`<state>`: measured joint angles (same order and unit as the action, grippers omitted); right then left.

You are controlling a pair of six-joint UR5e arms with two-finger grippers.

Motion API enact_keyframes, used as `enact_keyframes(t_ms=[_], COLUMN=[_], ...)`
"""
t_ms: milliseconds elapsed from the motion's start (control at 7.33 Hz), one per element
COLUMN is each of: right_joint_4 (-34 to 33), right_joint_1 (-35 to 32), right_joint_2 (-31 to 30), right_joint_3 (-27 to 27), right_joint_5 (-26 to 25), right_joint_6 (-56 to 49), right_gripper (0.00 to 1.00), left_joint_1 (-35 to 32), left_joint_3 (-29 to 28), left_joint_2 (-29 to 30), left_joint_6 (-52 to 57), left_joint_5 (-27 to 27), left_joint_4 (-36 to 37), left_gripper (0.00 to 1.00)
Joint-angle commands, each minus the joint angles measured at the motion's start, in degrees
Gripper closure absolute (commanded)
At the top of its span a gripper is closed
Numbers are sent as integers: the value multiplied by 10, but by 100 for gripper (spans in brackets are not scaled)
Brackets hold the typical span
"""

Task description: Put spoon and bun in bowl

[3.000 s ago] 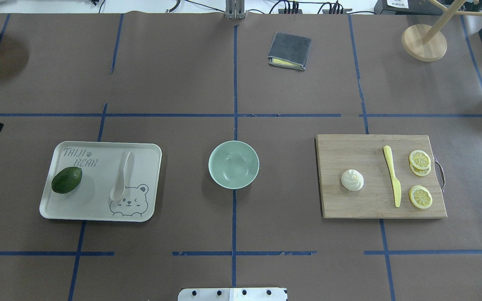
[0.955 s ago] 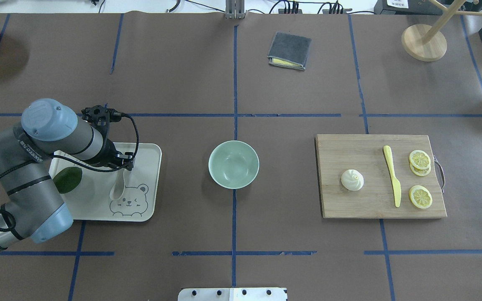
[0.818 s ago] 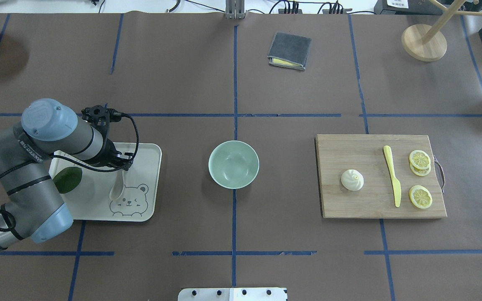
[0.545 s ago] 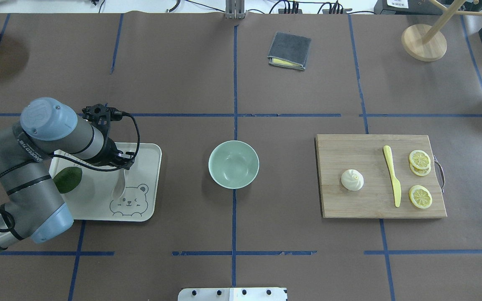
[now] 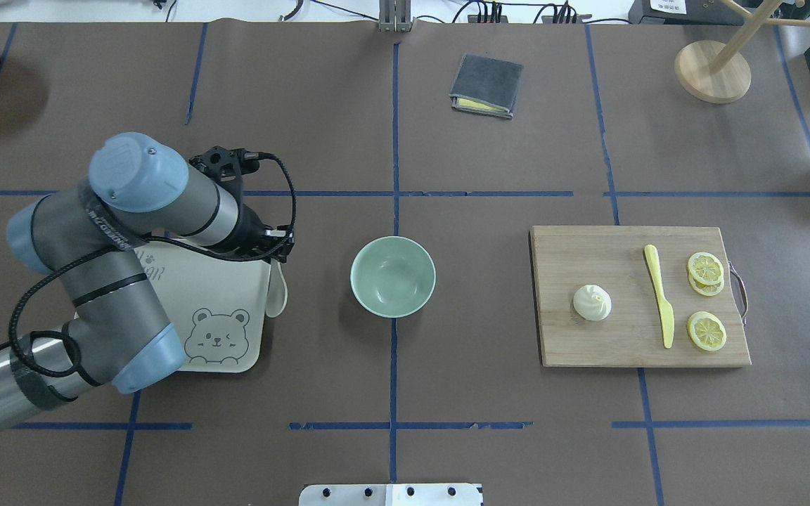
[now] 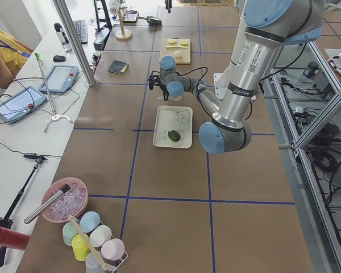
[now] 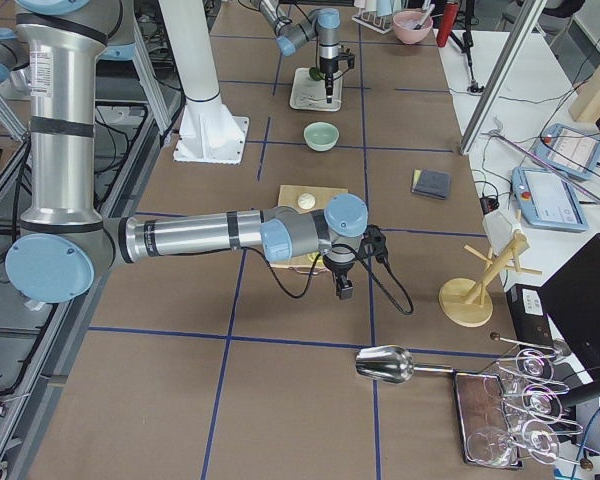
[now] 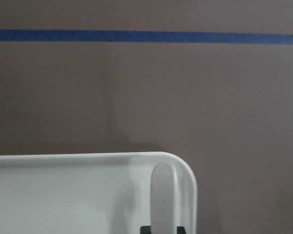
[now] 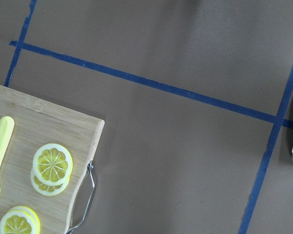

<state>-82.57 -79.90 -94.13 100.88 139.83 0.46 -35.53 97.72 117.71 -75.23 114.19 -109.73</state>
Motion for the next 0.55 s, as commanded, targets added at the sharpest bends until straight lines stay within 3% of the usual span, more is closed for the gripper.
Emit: enact_keyframes(t_ms=[0, 409], right_joint_4=[0, 0], right_joint_1=[0, 0], right_joint_2=[-1, -1], right_joint_3=[1, 1], right_joint_5=[1, 1], right_joint_6=[1, 3], right_gripper=[0, 0], left_joint_1=[39, 64], left_joint_3=[-33, -74], left_joint_2=[82, 130], left_joint_6=[-192, -272], left_joint_5=[-64, -111], left_joint_4=[11, 17], left_gripper=[100, 100])
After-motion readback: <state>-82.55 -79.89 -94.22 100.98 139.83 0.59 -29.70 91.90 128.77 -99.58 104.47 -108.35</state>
